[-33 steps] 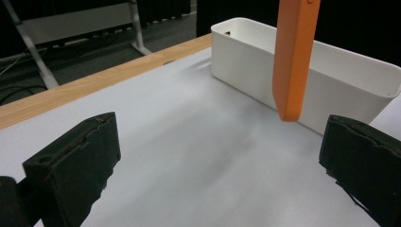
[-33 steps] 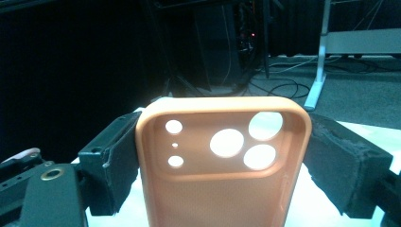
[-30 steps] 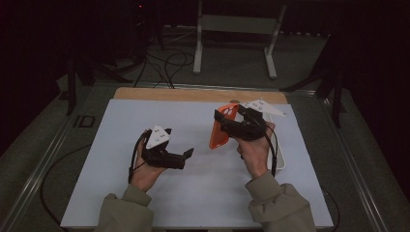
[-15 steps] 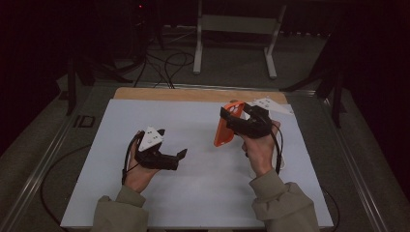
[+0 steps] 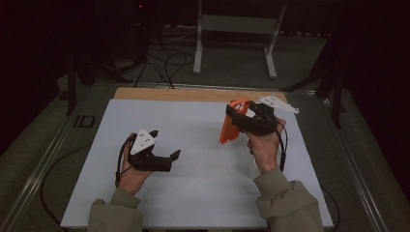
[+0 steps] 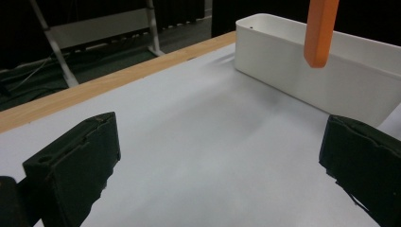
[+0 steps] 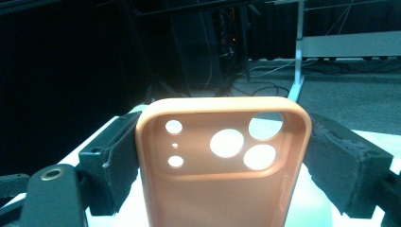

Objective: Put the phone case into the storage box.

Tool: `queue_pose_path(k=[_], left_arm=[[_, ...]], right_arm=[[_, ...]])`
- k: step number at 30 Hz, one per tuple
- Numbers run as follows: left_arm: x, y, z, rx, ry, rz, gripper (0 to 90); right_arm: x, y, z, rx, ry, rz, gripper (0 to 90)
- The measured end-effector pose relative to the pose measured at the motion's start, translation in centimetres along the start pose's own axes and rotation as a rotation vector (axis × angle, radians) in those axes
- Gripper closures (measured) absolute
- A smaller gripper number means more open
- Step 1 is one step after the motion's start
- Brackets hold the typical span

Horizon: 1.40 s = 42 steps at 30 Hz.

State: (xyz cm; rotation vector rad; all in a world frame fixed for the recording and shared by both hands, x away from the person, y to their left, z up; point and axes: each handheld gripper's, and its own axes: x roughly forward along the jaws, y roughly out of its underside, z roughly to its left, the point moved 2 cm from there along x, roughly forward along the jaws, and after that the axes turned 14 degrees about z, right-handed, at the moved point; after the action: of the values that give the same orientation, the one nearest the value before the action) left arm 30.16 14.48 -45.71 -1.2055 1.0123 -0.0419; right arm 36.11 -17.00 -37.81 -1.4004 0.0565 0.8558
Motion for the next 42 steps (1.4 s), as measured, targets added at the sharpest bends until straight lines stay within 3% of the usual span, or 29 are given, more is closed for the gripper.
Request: queue_pose_path(k=[12, 27, 42], left_arm=[[-0.8, 1.3, 0.7, -0.011, -0.003, -0.023, 0.4], [-1.6, 3.5, 1.4, -0.014, -0.018, -0.018, 0.3], [-3.7, 8.2, 2.5, -0.062, -0.048, -0.018, 0.3]], right_arm=[[-0.1, -0.2, -0.6, -0.004, 0.022, 0.001, 16.6], [-0.1, -0.3, -1.3, 0.002, 0.039, -0.001, 16.6], [-0.2, -0.5, -1.8, 0.006, 0.058, -0.003, 16.5]])
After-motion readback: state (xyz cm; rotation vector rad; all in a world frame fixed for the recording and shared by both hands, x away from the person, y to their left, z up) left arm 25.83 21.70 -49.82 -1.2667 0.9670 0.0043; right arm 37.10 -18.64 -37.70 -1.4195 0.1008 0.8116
